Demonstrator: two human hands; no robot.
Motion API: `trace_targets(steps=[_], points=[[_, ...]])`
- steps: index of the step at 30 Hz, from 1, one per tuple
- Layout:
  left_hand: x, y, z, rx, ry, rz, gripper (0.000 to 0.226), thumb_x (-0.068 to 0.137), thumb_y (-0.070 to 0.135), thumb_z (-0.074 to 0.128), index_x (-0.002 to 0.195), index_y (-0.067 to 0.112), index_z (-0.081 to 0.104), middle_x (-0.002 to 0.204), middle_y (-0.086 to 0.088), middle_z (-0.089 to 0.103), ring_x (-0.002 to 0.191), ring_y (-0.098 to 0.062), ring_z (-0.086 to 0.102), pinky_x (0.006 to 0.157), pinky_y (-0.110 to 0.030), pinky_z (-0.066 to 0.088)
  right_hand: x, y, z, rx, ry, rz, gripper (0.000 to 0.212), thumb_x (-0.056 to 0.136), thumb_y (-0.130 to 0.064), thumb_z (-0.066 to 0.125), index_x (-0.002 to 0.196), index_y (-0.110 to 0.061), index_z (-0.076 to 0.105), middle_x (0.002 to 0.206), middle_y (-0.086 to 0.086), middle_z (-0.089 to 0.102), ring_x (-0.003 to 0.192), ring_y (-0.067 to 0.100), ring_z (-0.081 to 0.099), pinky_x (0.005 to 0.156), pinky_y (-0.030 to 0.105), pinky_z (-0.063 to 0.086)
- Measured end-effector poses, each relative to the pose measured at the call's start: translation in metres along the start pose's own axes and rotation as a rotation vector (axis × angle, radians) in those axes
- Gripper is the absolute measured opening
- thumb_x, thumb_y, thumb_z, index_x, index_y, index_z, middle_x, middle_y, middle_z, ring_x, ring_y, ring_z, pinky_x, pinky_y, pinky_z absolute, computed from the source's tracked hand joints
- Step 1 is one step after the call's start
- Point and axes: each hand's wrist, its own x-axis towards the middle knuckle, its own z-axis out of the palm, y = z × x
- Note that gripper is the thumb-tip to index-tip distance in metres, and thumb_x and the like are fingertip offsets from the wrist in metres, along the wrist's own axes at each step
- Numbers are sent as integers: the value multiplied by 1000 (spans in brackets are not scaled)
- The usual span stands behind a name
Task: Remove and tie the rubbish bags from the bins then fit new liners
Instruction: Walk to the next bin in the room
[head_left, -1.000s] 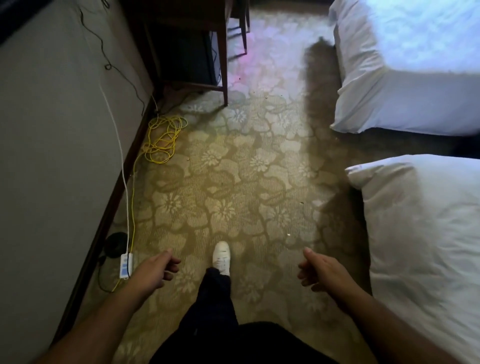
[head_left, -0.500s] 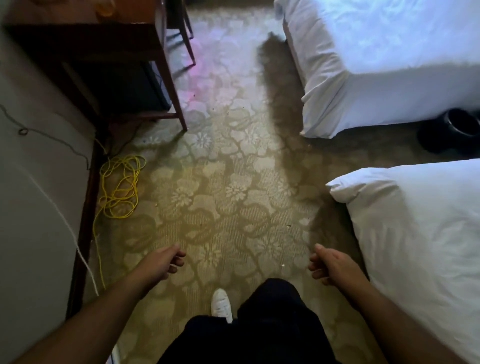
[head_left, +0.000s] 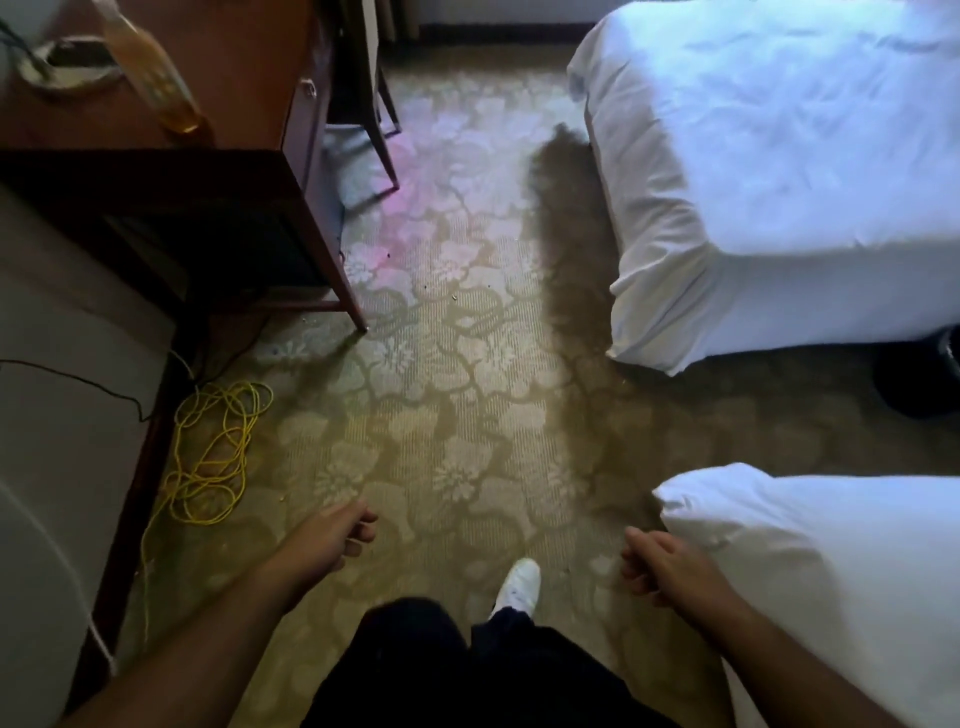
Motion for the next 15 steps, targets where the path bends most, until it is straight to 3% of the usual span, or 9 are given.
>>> trace_targets(steps=[8,15], points=[[64,89,11,-74,22,-43,37,104,39,40,107,13,66,95,-7,68,79,-19,55,68,-31,40,98,-108,-61,-28,0,-80,38,101,-38,53,90,-7,72,82,12,74,69,22,67,65,34,50],[156,189,-2,-65,-3,-23,35,105,37,40,107,13,65,96,-7,66,84,-22,55,74,-32,42,179,-203,-104,-29,3,-118,37,102,-36,51,92,-7,72,85,16,73,72,23,66,68,36,50]])
